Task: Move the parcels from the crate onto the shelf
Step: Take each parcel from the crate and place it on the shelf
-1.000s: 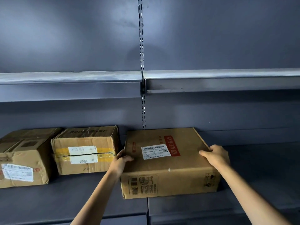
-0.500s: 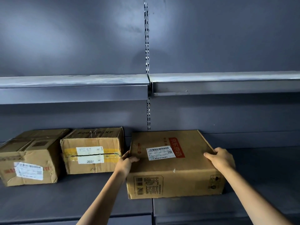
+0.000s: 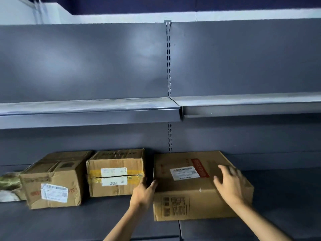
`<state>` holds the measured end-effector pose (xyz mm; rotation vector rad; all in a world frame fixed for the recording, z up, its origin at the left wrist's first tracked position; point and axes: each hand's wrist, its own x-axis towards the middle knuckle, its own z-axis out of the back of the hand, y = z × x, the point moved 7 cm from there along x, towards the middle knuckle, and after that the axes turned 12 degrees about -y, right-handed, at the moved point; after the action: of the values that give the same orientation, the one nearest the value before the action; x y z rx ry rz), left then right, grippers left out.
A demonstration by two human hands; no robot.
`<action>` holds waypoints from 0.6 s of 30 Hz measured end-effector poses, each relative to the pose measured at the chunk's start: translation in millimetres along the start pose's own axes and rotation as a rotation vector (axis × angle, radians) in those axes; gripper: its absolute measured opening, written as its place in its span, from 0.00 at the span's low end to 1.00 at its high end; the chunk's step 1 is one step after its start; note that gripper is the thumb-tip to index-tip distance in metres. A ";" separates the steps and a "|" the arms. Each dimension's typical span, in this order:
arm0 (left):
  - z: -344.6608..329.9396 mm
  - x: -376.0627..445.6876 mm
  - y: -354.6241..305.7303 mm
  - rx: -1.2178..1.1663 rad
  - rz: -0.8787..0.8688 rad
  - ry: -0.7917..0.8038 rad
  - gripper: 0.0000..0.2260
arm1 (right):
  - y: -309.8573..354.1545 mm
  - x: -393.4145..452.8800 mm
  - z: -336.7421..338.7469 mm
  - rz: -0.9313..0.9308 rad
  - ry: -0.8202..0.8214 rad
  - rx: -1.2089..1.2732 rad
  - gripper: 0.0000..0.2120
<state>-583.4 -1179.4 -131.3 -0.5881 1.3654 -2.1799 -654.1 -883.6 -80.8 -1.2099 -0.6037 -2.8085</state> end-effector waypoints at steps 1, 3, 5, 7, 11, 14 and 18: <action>7.4 -6.5 3.9 0.018 -0.017 0.005 0.22 | 20.2 -11.7 7.1 0.067 -0.032 0.032 0.20; 21.4 -20.2 15.2 0.092 -0.062 0.055 0.21 | 60.4 -40.8 20.9 0.201 -0.072 0.060 0.21; 37.4 -33.8 30.4 0.211 -0.122 0.112 0.20 | 92.7 -73.1 24.9 0.262 -0.029 0.096 0.20; 56.6 -46.3 47.4 0.248 -0.150 0.155 0.23 | 115.6 -107.3 21.2 0.254 0.063 0.103 0.18; 99.9 -69.6 85.7 0.282 -0.194 0.221 0.23 | 153.7 -176.5 13.6 0.261 0.248 0.129 0.19; 139.1 -87.8 113.3 0.379 -0.267 0.209 0.24 | 175.2 -220.5 18.3 0.243 0.319 0.174 0.20; 188.7 -105.1 137.9 0.502 -0.375 0.124 0.26 | 195.2 -261.9 26.5 0.211 0.400 0.187 0.22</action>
<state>-363.7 -1297.5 -190.5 -0.5500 0.7455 -2.7675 -419.1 -1088.1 -182.4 -0.6133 -0.6451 -2.6320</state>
